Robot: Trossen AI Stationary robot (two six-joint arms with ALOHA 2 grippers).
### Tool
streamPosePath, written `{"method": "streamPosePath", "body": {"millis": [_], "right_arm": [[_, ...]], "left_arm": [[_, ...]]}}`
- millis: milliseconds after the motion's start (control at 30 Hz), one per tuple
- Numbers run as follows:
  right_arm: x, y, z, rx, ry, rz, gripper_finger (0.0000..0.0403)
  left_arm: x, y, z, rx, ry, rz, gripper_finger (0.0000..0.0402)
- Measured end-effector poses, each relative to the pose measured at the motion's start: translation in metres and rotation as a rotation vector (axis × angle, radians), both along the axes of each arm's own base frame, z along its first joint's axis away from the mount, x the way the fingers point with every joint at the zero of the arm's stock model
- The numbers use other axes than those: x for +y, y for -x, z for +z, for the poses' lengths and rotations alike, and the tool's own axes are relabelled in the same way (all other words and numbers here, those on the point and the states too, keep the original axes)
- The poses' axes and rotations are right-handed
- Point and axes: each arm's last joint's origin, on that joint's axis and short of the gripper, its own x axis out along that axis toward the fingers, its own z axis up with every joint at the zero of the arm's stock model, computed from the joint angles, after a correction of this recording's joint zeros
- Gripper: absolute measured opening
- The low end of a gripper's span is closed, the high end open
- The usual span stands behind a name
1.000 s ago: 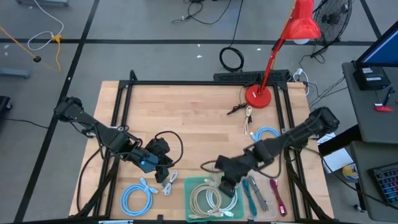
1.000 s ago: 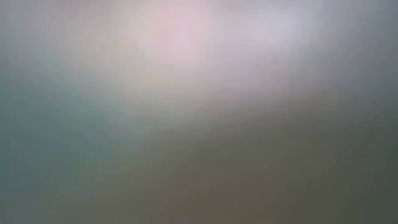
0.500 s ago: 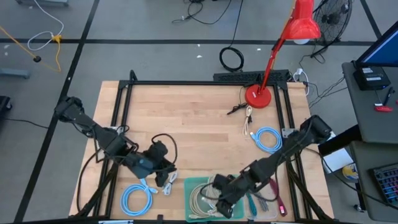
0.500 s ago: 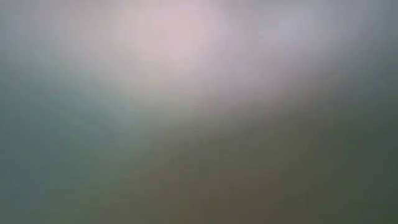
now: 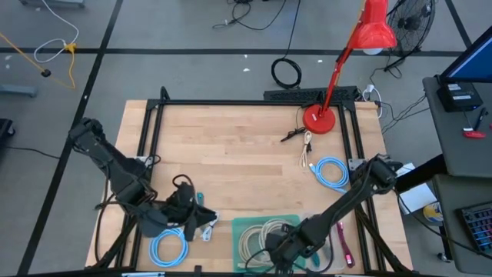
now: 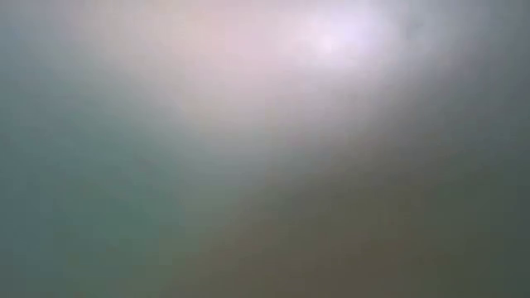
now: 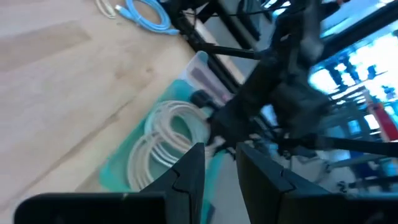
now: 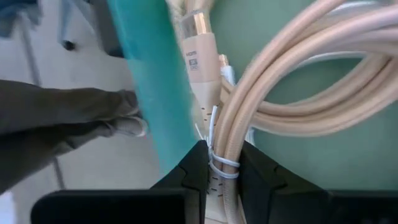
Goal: Pick & Place USB Port
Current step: Put the brown hdmi cable into the green bin, then put the brown charger cable into the white transparent bin
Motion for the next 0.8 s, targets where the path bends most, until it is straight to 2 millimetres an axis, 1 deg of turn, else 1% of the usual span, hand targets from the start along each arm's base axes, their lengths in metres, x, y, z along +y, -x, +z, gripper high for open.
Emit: {"method": "streamPosePath", "body": {"millis": [67,300,333,400,533,600,700,800], "right_arm": [[0.002,0.0,-0.006,0.011,0.01,0.004,0.0047],[0.0,0.003,-0.01,0.032,0.024,0.03,0.0048],[0.0,0.003,-0.01,0.037,0.019,0.037,0.0054],[0.0,0.003,-0.01,0.041,0.015,0.04,0.0086],[0.0,0.003,-0.009,0.036,0.011,0.041,0.017],[0.0,0.004,-0.005,0.027,0.006,0.039,0.0199],[-0.005,0.003,0.01,-0.011,-0.024,0.027,0.0221],[-0.017,0.002,0.033,-0.075,-0.048,0.0,0.0223]], "left_arm": [[-0.003,0.002,0.002,-0.028,0.005,0.013,0.0092],[-0.008,0.005,0.006,-0.076,0.013,0.041,0.0092],[-0.008,0.005,0.006,-0.078,0.012,0.043,0.0092],[-0.008,0.005,0.006,-0.079,0.011,0.048,0.0092],[-0.006,0.004,0.006,-0.082,0.008,0.064,0.0092],[-0.005,0.003,0.006,-0.082,0.008,0.066,0.0092],[-0.005,0.003,0.006,-0.085,0.005,0.074,0.0092],[-0.005,0.003,0.006,-0.087,0.0,0.08,0.0092]]}}
